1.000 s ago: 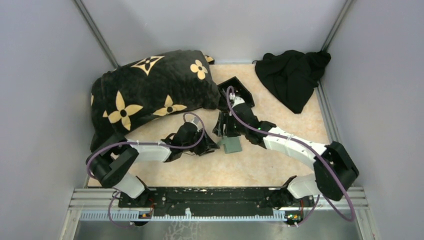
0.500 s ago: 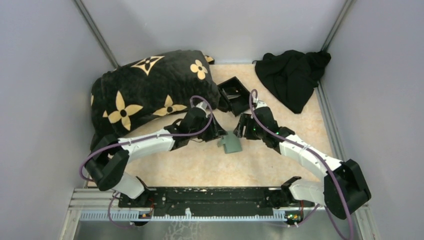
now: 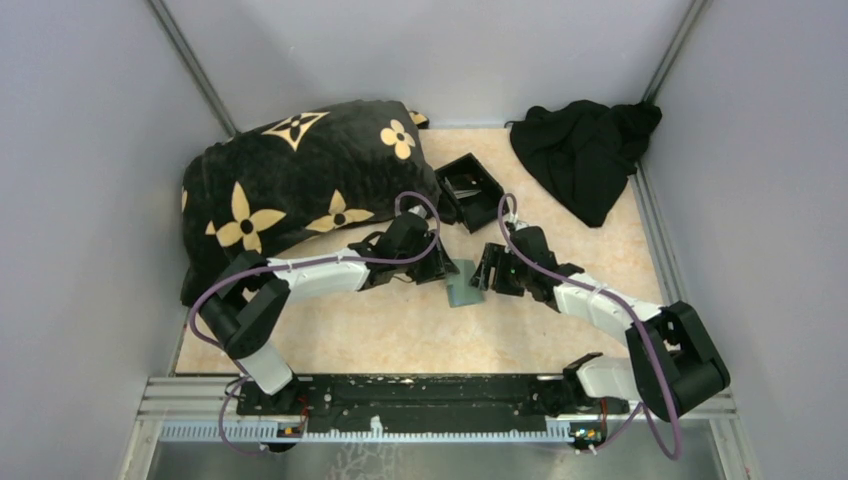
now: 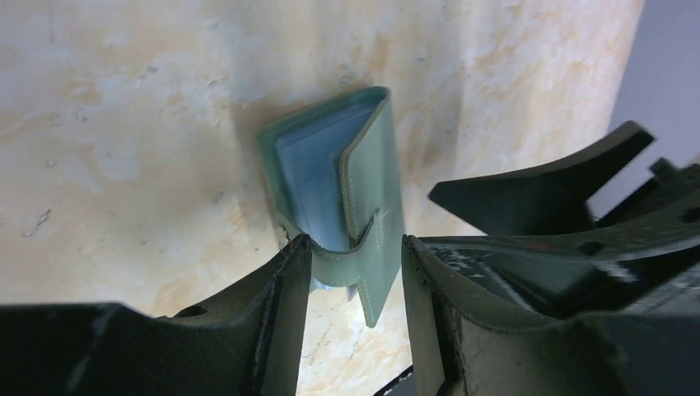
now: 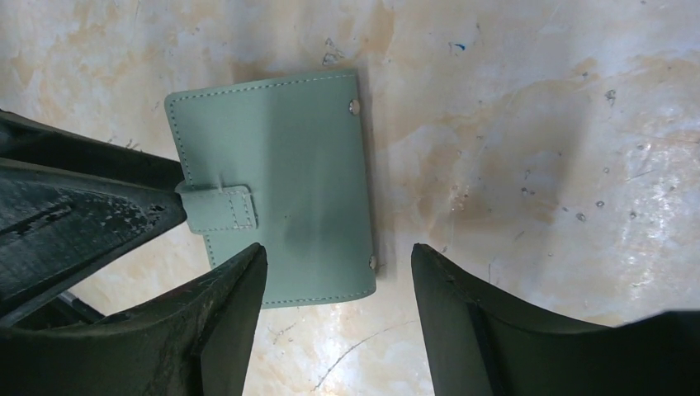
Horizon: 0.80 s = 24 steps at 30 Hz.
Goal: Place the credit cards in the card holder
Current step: Close the card holder at the center of the board.
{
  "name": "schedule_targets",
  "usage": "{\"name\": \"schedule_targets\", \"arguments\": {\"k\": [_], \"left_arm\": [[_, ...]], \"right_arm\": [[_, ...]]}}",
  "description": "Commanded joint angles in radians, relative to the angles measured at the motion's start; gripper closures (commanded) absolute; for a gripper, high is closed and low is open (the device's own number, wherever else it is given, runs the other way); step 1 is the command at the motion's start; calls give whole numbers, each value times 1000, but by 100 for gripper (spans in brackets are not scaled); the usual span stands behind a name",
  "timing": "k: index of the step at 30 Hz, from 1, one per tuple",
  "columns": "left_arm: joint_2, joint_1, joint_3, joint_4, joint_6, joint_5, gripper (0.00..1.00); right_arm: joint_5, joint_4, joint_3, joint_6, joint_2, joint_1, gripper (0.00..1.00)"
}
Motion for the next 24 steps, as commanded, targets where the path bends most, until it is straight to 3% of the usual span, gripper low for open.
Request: {"name": "schedule_targets", "arguments": {"k": [1, 15, 24], "left_arm": [[4, -5, 61, -9, 33, 9, 50], [-64, -5, 68, -141, 105, -92, 50], [31, -4, 138, -204, 159, -82, 51]], "right_arm": [[-41, 92, -3, 18, 10, -9, 35], [-74, 165, -50, 44, 60, -15, 34], [-126, 243, -74, 78, 130, -17, 34]]}}
